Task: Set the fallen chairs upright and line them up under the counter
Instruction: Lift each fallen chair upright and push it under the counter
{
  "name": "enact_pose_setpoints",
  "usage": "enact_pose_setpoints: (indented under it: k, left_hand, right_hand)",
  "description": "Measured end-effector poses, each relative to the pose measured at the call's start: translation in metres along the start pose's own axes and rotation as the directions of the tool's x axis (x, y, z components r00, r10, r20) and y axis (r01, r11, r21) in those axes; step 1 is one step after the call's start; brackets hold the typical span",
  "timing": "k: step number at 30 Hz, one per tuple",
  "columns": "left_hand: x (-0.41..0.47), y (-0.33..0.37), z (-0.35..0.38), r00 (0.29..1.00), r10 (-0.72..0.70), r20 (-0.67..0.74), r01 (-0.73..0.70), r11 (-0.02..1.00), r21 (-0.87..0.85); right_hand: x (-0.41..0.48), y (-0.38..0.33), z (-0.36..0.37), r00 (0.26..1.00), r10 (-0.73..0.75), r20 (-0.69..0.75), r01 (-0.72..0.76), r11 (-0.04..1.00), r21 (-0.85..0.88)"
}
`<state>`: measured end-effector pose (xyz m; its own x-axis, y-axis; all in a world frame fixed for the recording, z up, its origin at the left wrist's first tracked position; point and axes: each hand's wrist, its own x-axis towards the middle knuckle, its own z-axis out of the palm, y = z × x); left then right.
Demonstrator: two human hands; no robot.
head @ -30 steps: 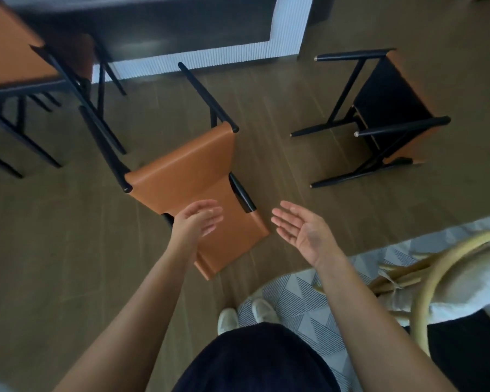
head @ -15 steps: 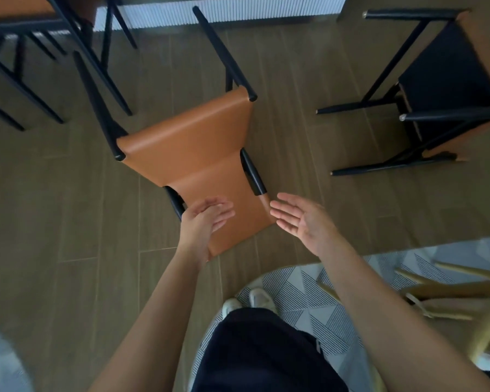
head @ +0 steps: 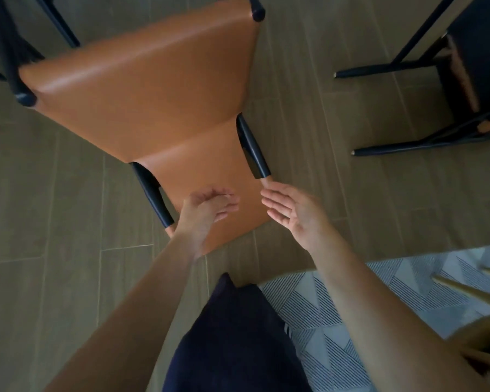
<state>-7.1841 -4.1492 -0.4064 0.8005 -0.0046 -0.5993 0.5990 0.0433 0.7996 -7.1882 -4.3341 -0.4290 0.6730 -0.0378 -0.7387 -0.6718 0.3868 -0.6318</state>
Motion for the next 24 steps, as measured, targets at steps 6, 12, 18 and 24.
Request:
enact_pose_setpoints:
  k: [6,12,18,24]
  left_hand:
    - [0.079,-0.070,-0.011,0.997,0.053,-0.052,-0.047,0.994,0.102]
    - [0.151,-0.129,-0.015,0.987,0.143,-0.069,-0.128,0.974,0.188]
    - [0.216,-0.171,-0.022,0.959,0.248,-0.141,-0.202,0.939,0.278]
    - [0.256,-0.208,-0.021,0.954,0.287,-0.085,-0.219,0.862,0.458]
  right_hand:
    - [0.086,0.056,-0.010,0.999,0.019,0.044,-0.023,0.996,0.082]
    - [0.168,0.102,-0.012,0.994,0.036,0.106,-0.047,0.994,0.103]
    - [0.232,0.140,-0.018,0.992,0.052,0.118,-0.067,0.990,0.127]
    - [0.271,0.165,-0.018,0.989,0.061,0.132,-0.079,0.988,0.131]
